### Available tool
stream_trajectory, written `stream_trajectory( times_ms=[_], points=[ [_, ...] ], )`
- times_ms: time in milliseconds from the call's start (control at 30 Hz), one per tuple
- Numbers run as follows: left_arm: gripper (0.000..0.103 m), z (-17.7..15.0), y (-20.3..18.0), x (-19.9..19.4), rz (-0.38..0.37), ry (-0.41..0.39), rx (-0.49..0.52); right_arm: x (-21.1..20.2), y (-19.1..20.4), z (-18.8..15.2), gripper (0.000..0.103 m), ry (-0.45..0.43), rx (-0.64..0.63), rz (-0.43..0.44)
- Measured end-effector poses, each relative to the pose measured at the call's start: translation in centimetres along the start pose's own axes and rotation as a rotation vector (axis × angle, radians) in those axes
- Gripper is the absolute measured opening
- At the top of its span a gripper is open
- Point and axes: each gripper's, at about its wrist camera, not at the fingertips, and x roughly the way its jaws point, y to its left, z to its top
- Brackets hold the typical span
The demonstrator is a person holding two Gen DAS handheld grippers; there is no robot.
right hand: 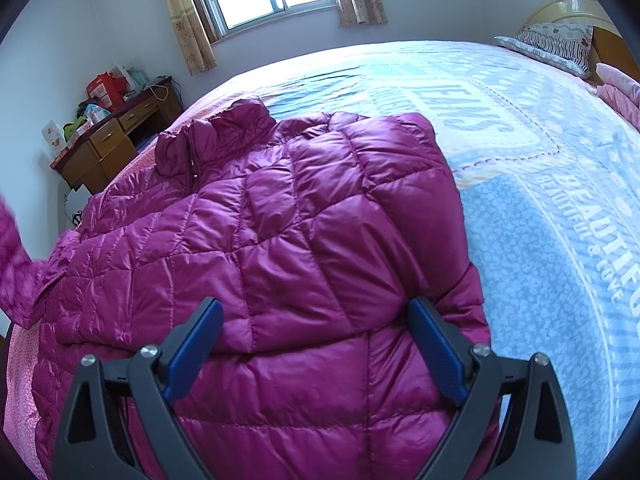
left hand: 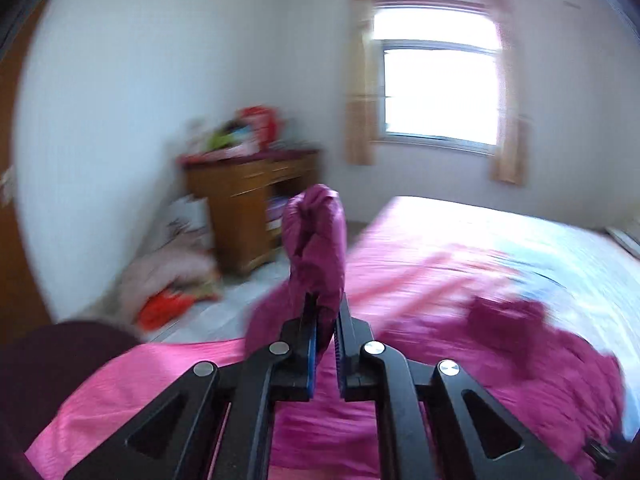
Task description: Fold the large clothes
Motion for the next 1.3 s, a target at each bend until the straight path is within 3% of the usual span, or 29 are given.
stream_trajectory(
  times_ms=[67,200,333,433,533,600,667,733,800,1000,1133,1300],
  points=[
    [0.006,-1.4,-5.3,-1.0,-0.097,-0.005,0.085,0.0,0.0,0.0,0.096,0.000,0.001,0.001],
    [0.007,-5.6,-12.8,-1.9,-0.185,0.027,0.221,0.0,0.0,0.0,0.096,-0.002,0.002,0.002],
    [0.007,-10.2,-18.6,-0.1,-0.209,0.161,0.344,0.0,0.0,0.0,0.096,-0.001,0.000,0.000],
    [0.013,-12.0,-20.1,1.3,-0.232,0.298,0.387,0.0,0.0,0.1,0.096,-0.001,-0.002,0.000],
    [0.037,-12.3,-19.1,1.3,-0.234,0.328,0.378,0.1,0.0,0.1,0.096,-0.001,-0.002,0.000],
    [0.070,-12.2,-17.8,0.0,-0.263,0.317,0.339,0.0,0.0,0.1,0.096,-0.001,-0.003,0.000],
    [0.078,-11.8,-14.8,-0.9,-0.281,0.300,0.285,0.0,0.0,0.0,0.096,-0.002,-0.002,0.001],
    [0.078,-11.4,-12.1,-1.8,-0.278,0.280,0.225,0.0,0.0,0.1,0.096,-0.002,-0.002,0.001],
    [0.078,-11.1,-8.1,-1.8,-0.226,0.274,0.167,0.0,0.0,0.0,0.096,-0.001,-0.004,-0.003],
    [0.078,-12.2,-1.6,2.5,0.031,0.375,-0.015,0.1,0.5,0.1,0.096,0.005,-0.024,-0.040],
    [0.078,-13.5,0.3,3.1,0.012,0.427,-0.093,0.0,0.9,0.0,0.096,0.003,-0.033,-0.062],
    [0.079,-13.9,-0.8,3.4,0.031,0.419,-0.053,-2.5,1.6,0.5,0.096,-0.084,-0.004,-0.028]
  ],
)
